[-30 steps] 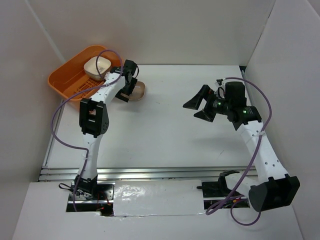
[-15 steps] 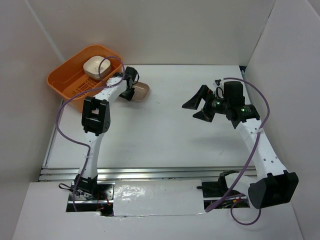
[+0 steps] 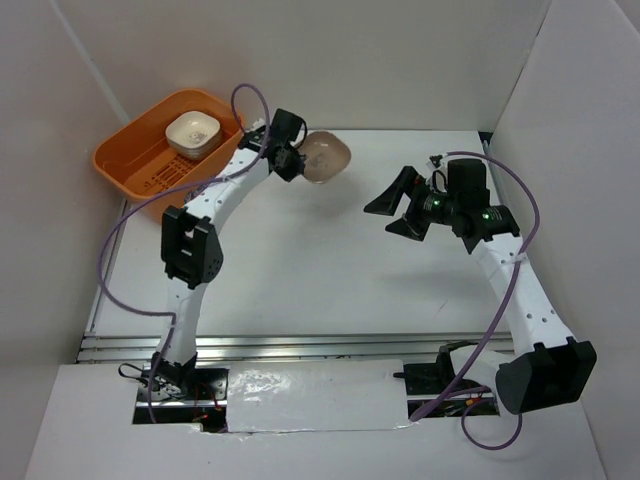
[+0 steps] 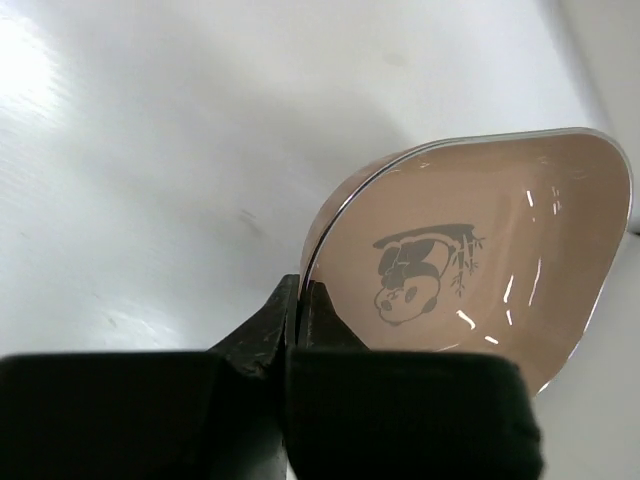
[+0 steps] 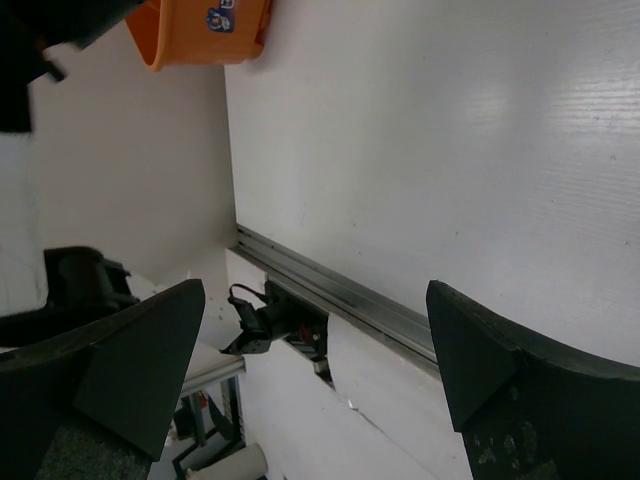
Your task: Place the plates into the plastic bin on the countertop
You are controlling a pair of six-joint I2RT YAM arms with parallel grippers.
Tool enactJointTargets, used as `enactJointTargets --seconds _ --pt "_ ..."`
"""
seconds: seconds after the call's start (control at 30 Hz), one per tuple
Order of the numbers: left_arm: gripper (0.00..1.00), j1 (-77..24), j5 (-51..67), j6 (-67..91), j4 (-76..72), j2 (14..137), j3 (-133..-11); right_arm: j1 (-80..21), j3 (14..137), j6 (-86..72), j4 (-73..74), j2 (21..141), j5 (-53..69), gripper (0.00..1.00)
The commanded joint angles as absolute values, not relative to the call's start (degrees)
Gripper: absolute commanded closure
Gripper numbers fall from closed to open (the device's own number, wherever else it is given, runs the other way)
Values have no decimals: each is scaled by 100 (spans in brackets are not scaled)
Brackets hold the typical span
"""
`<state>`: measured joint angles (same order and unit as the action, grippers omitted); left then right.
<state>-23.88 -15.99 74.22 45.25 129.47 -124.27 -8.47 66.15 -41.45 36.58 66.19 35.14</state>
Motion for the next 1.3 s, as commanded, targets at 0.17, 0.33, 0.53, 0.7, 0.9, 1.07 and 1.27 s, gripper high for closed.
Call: enactJointTargets --seconds 0.17,0.33,0.53,0.7,0.9,1.07,1.27 --pt "100 -530 -627 6119 3138 11695 -12611 -870 6935 -4139 3542 6732 3621 0" --pt "100 746 798 5433 3436 13041 -14324 -870 6847 -4166 3524 6715 3630 0" --pt "100 1265 827 5563 2074 12744 -12902 -888 6811 -4140 3674 6688 3507 0" --pt "100 1283 467 5467 2293 13385 -13638 -905 7057 -4034 3981 6758 3393 0" --pt "96 1292 36 5616 2277 13640 -13255 -914 7294 -4017 4174 6838 3331 0" --pt "89 1327 35 5757 2162 13781 -13376 -949 7400 -4025 4271 6934 3296 0" --pt "26 1327 -273 5862 1969 13737 -13623 -1081 7479 -4069 4315 6961 3252 0"
